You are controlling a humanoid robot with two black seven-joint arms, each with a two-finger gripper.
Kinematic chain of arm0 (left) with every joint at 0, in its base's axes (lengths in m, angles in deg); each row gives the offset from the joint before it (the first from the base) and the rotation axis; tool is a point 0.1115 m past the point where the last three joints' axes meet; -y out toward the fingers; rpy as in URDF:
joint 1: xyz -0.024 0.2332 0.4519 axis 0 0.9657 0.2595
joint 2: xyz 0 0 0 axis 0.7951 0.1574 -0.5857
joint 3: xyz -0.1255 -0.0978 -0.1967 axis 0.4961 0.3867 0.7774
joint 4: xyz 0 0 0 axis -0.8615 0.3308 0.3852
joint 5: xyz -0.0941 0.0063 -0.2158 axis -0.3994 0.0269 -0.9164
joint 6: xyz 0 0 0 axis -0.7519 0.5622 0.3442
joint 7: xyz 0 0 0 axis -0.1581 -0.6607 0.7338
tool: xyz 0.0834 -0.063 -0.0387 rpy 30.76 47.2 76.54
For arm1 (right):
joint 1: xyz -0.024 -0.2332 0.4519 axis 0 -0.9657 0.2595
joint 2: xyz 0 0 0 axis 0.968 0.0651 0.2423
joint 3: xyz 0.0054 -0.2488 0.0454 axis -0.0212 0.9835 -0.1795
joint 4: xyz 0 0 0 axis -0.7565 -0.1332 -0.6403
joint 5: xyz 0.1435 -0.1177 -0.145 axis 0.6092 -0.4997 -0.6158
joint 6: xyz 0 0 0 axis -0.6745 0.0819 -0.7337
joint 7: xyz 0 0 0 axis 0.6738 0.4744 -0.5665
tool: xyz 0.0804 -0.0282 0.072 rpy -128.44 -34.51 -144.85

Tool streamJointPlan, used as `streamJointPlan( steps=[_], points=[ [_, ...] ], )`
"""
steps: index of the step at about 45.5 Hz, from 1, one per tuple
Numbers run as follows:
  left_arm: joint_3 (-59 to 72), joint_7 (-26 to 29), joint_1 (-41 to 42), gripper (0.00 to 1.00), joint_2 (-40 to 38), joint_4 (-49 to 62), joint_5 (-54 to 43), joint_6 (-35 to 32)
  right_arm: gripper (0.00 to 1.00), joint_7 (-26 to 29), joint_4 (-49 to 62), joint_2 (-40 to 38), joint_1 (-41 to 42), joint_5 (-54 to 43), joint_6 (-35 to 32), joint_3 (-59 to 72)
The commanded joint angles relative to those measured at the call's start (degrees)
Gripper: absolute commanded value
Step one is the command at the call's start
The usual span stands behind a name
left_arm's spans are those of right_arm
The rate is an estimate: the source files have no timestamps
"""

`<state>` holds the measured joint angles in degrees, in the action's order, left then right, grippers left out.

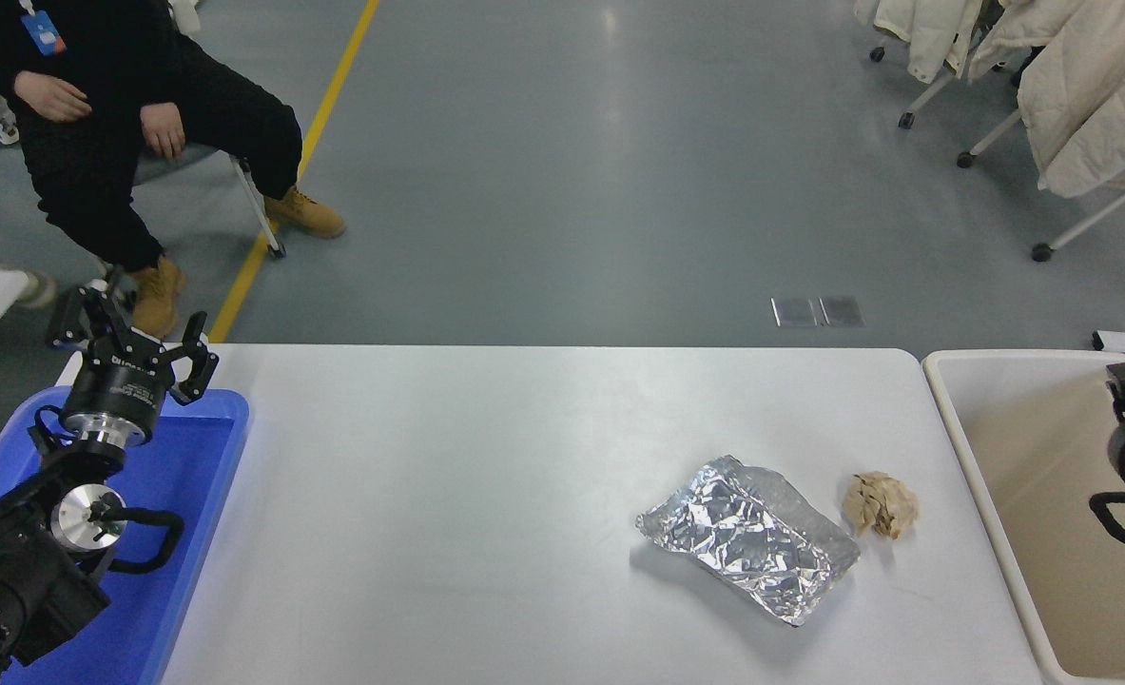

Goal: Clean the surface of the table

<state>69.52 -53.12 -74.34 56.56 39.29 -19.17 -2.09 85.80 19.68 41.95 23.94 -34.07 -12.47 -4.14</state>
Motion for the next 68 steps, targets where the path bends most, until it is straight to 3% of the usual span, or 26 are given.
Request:
streamJointPlan(
  steps=[1, 5, 13, 23, 30, 41, 54, 68],
  points=[
    [0.0, 0.0, 0.0, 1.0, 0.0, 0.1, 0.0, 0.0, 1.0, -0.1, -12.5, -3.3, -5.9, -0.2, -6.0, -18.4],
    [0.0, 0.0, 0.0, 1.0, 0.0, 0.0, 0.0, 0.0, 1.0, -2.7, -13.3, -2.9, -7.7, -1.0, -11.1, -20.5],
    [0.0, 0.0, 0.0, 1.0, 0.0, 0.1, 0.0, 0.0, 1.0, -13.0, -14.4, -1.4, -12.0, -9.2, -20.5, -23.0],
    [0.0, 0.0, 0.0, 1.0, 0.0, 0.0, 0.0, 0.0, 1.0, -19.5, -19.8, 5.7, -17.9, -12.5, -22.1, -28.3],
    [0.0, 0.0, 0.0, 1.0, 0.0, 0.0, 0.0, 0.0, 1.0, -20.9, -19.8, 16.5, -20.9, -15.5, -22.1, -32.5],
    [0.0, 0.0, 0.0, 1.0, 0.0, 0.0, 0.0, 0.0, 1.0, -25.6, -17.2, 29.6, -22.5, -29.6, -22.1, -33.8],
    [0.0, 0.0, 0.0, 1.0, 0.0, 0.0, 0.0, 0.0, 1.0, -26.0, -7.6, 40.9, -18.5, -30.6, -20.8, -36.7],
    [0.0, 0.0, 0.0, 1.0, 0.0, 0.1, 0.0, 0.0, 1.0, -26.1, 0.0, 43.2, -11.7, -30.6, -19.3, -38.6]
  ],
)
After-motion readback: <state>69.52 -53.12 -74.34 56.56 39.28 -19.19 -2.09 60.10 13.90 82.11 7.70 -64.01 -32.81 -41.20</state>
